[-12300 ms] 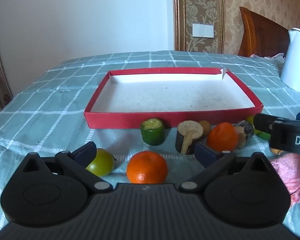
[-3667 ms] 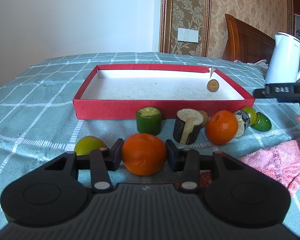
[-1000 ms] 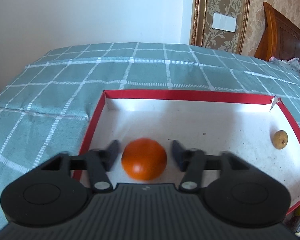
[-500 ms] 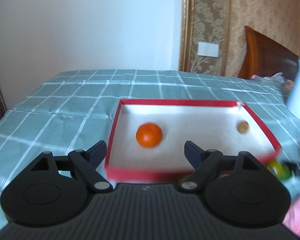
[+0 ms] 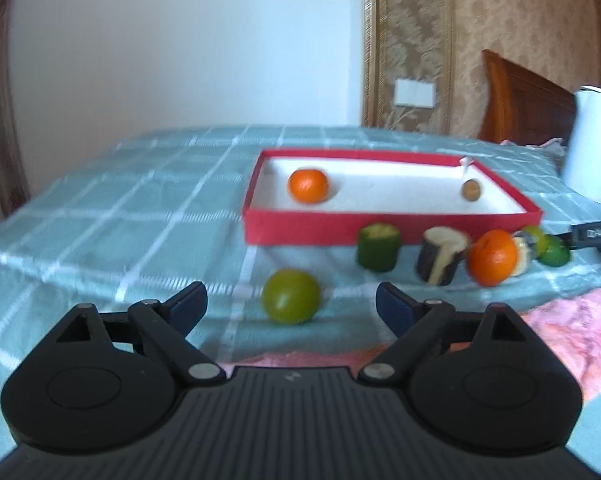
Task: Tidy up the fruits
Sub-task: 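Move the right tool to the dark green avocado and close on it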
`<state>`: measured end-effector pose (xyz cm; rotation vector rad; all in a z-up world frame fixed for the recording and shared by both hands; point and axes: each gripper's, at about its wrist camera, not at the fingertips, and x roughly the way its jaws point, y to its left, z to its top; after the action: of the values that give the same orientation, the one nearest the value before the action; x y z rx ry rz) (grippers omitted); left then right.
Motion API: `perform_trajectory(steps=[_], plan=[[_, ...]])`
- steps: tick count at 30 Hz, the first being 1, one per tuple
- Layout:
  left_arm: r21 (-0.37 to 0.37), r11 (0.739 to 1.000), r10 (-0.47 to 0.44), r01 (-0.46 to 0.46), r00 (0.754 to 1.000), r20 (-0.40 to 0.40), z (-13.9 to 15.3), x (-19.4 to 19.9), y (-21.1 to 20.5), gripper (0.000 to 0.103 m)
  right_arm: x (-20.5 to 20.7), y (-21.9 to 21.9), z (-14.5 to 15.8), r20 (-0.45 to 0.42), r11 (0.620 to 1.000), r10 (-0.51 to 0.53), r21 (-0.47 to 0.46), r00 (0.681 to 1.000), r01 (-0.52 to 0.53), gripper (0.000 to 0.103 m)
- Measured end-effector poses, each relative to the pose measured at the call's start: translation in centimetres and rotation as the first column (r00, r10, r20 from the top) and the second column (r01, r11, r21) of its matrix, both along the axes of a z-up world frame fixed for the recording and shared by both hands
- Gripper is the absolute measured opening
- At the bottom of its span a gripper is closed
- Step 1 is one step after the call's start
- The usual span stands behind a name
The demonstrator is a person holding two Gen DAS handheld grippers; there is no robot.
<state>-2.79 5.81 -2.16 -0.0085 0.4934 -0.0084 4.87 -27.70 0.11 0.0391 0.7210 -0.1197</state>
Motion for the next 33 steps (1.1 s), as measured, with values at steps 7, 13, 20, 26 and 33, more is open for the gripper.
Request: perform_trajectory(steps=[7, 13, 20, 26, 33], plan=[[0.014, 1.000, 0.006, -0.005, 0.996, -0.091, -0.7, 1.5, 0.2, 0.096, 0.0, 0.0, 0.0, 0.000, 1.000, 0.000, 0.000, 1.000, 0.000, 0.101], [0.031, 1.000, 0.005, -0.002, 0.995, -0.098, -0.8, 1.6, -0.3, 0.097, 0.0, 0.0, 0.0, -0.002, 1.000, -0.006, -0.005, 1.000, 0.006, 0.101], [0.012, 1.000, 0.017, -0.016, 0.990, -0.142, -0.8, 2.6, 0.2, 0.103, 0.0, 0.1, 0.0, -0.002, 1.000, -0.006, -0.005, 1.000, 0.006, 0.101], [0.011, 1.000, 0.006, -0.004, 0.994, -0.112, -1.1, 2.0, 0.2, 0.103, -0.2, 0.1, 0.1, -0.005, 1.000, 0.000, -0.002, 1.000, 0.000, 0.101], [0.014, 1.000, 0.007, -0.005, 0.994, -0.111, -1.1, 1.9, 0.2, 0.103, -3.0, -2.1, 1.5, 0.058, 0.991, 0.024, 0.132, 0.998, -0.031, 0.101]])
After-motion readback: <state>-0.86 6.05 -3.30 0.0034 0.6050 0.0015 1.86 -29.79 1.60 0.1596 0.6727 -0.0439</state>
